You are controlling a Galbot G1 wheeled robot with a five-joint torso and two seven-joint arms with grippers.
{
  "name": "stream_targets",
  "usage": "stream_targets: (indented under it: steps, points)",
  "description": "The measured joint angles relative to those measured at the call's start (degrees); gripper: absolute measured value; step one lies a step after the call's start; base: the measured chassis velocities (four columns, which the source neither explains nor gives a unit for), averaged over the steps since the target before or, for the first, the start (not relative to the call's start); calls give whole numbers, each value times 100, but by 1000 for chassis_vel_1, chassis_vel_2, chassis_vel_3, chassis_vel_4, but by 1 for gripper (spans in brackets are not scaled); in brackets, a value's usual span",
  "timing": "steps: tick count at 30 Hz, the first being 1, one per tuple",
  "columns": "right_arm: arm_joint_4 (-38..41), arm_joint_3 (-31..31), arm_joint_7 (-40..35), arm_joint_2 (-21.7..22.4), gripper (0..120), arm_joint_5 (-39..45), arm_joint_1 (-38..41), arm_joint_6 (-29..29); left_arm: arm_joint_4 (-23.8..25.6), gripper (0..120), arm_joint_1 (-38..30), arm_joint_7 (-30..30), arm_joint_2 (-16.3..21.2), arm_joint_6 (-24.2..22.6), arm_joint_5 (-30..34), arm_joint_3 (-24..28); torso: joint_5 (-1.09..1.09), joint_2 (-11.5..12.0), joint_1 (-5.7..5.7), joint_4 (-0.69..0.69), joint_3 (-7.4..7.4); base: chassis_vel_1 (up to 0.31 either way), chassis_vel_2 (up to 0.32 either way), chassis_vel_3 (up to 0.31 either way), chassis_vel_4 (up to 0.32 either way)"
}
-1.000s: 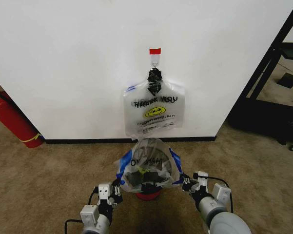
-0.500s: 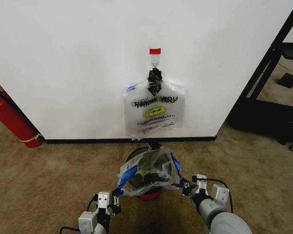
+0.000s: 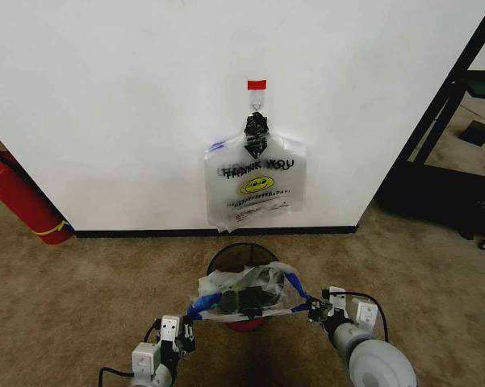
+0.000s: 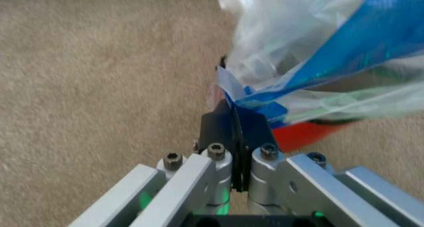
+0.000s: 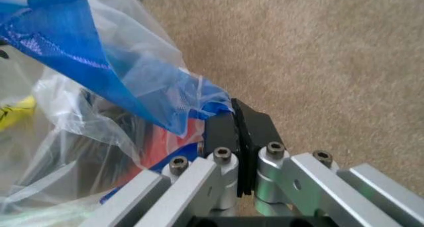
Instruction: Pick up the garbage bag from the wall and place it over the trash bin.
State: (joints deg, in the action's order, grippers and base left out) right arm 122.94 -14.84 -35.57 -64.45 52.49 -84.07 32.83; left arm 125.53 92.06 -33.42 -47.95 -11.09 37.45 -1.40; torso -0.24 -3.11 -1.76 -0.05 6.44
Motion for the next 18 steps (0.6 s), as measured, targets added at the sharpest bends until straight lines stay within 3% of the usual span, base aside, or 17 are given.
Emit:
stream_targets:
  steps: [9, 18]
  points:
    - [-158, 139, -50, -47, 0, -4, 103, 175, -10, 0, -35, 20, 111, -86, -65, 167, 0, 0, 0, 0, 0, 0, 0, 0, 0]
    - [-476, 143, -84, -1, 0, -10, 363, 251, -351, 0, -373, -50, 70, -157, -39, 204, 0, 0, 0, 0, 0, 0, 0, 0, 0]
